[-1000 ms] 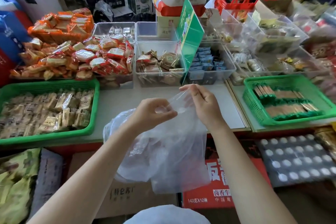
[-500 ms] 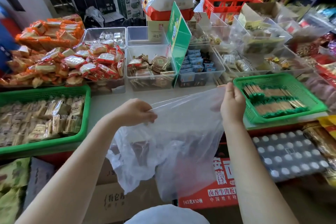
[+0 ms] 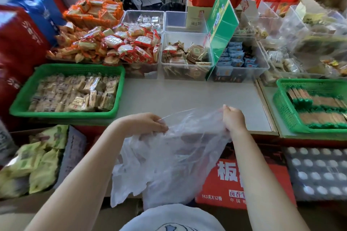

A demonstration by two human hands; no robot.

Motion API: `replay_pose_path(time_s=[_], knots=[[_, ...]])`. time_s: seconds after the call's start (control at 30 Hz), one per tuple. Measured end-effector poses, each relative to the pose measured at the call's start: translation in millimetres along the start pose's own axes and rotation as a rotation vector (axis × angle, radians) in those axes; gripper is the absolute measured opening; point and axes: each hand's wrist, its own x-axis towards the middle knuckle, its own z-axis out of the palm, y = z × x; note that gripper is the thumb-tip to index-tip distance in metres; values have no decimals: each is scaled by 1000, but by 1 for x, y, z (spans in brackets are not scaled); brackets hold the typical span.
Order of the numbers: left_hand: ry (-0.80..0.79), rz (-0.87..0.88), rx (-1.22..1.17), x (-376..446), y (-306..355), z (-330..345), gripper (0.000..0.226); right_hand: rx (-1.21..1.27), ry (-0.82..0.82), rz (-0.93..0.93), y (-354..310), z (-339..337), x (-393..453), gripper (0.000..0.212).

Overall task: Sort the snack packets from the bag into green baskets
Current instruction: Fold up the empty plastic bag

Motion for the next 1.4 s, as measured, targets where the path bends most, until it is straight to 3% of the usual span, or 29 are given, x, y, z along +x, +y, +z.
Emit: replay_pose_path(time_s=[0.17, 0.33, 0.4, 0.47, 0.5, 0.57, 0.6, 0.67, 0.8, 0.93, 1.0, 1.07, 1.13, 1.17, 1.27, 1.4], knots=[[-6, -46, -36, -15, -45, -9, 13, -61, 38, 17, 15, 25, 1, 43], [246, -16, 148, -1, -65, -4, 22, -123, 210, -15, 15, 36, -7, 35], [317, 55, 207, 6, -63, 0, 20, -304, 312, -198, 4, 42, -15, 34], [319, 127, 273, 9, -56, 4, 14, -370, 332, -579, -10, 50, -27, 41], [315, 157, 287, 11, -53, 5, 13, -351, 232, -751, -19, 54, -35, 41], [304, 216, 285, 14, -44, 8, 9, -336, -127, -908, -40, 62, -55, 50], [304, 251, 274, 14, -40, 10, 7, -344, -302, -916, -47, 66, -63, 56], [317, 325, 227, 16, -33, 15, 7, -365, -449, -891, -52, 76, -71, 58], [375, 460, 108, 19, -30, 24, 17, -300, -267, -875, -39, 88, -73, 56], [355, 424, 61, 21, -31, 26, 18, -247, -80, -823, -29, 89, -70, 54], [423, 408, -30, 21, -33, 28, 19, -234, -6, -827, -26, 89, -67, 55], [638, 328, -62, 23, -41, 31, 28, -231, 40, -803, -25, 89, -61, 57], [885, 131, 17, 25, -53, 35, 43, -246, 81, -785, -24, 89, -57, 59], [930, 22, 31, 24, -56, 37, 51, -250, 99, -777, -23, 90, -55, 60], [812, -173, -26, 24, -59, 47, 71, -260, 130, -756, -21, 94, -51, 58], [764, -149, -89, 28, -44, 67, 67, -269, 115, -739, -17, 106, -50, 59]])
